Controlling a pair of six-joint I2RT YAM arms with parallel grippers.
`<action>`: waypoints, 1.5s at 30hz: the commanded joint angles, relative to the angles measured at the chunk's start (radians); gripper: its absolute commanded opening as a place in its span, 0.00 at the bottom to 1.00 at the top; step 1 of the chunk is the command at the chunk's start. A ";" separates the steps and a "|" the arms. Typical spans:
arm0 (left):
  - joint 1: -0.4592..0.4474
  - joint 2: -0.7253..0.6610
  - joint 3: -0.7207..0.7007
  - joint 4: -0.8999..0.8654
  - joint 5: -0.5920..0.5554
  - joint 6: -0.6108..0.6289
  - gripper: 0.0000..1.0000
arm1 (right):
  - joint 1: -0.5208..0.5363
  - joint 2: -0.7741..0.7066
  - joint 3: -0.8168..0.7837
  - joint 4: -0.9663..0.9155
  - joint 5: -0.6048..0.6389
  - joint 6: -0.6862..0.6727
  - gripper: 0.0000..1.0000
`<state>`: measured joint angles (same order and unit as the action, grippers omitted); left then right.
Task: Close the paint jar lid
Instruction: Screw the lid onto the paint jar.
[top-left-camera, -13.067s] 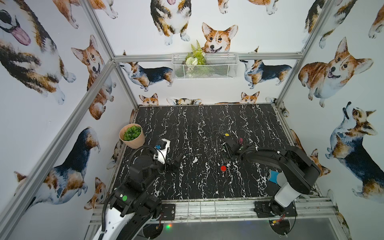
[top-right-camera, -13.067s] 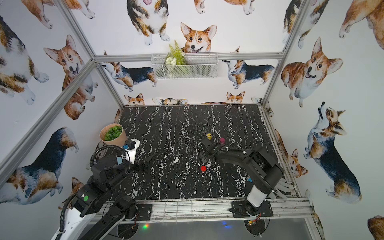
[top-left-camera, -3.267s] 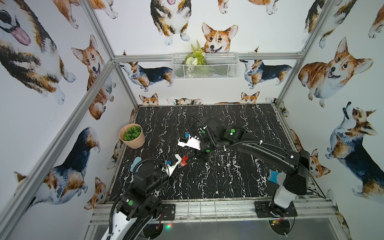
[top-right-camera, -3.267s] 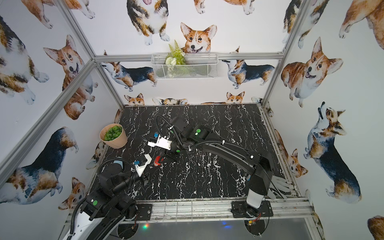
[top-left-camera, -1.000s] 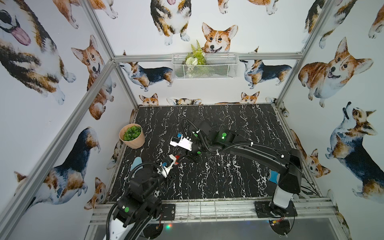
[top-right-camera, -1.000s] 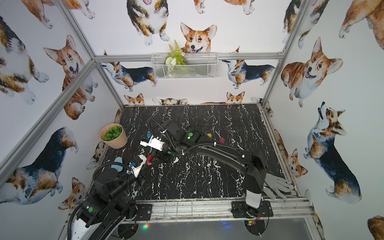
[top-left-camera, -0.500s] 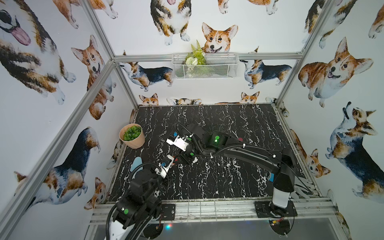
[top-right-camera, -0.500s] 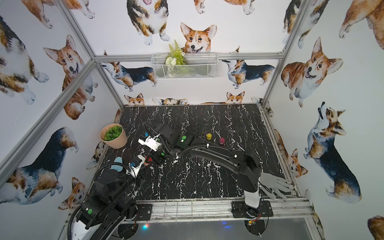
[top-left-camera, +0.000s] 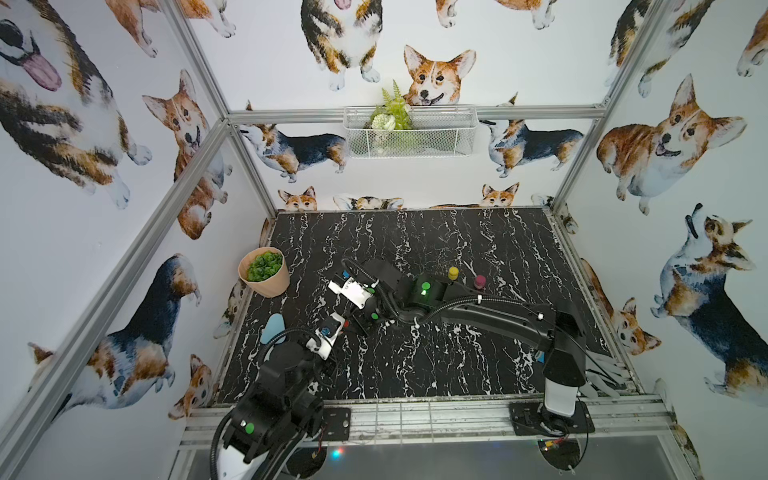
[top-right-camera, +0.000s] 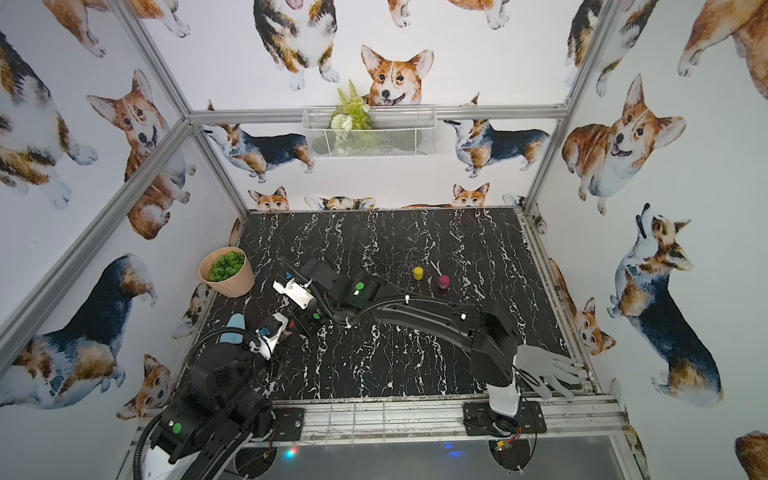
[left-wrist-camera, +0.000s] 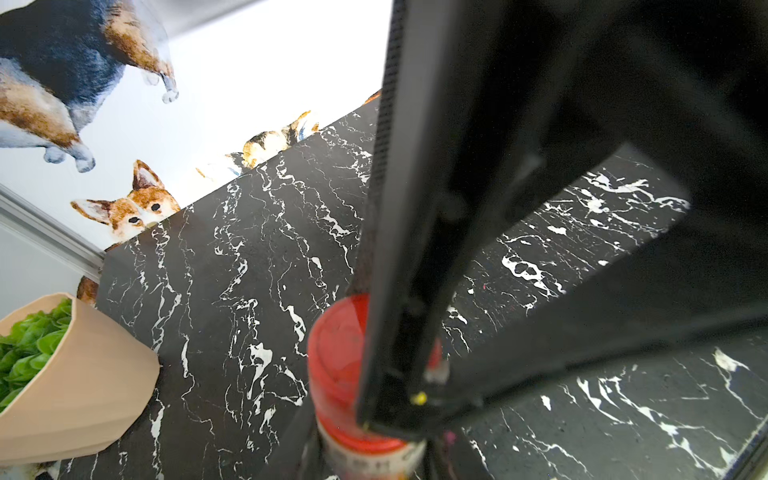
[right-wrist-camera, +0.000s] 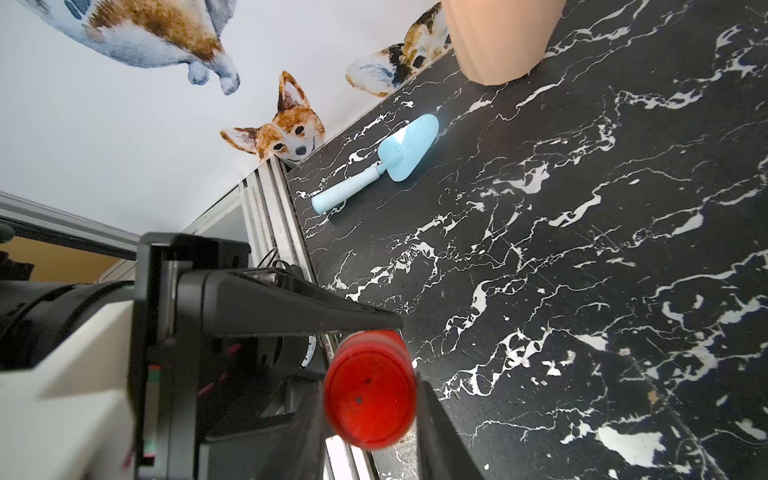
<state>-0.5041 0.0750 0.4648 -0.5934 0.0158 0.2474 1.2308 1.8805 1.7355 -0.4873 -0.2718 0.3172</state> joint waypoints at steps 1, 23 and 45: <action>0.003 -0.002 0.009 0.316 0.063 0.009 0.29 | 0.013 -0.004 -0.017 -0.027 -0.056 0.028 0.50; 0.003 0.094 0.007 0.323 0.308 -0.037 0.30 | -0.045 -0.418 -0.306 0.010 0.037 -0.308 0.77; 0.003 0.128 0.005 0.354 0.508 -0.086 0.31 | -0.065 -0.385 -0.248 0.047 -0.120 -0.585 0.39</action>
<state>-0.5034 0.2031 0.4656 -0.2760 0.5106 0.1532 1.1652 1.4906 1.4750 -0.4603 -0.3573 -0.2352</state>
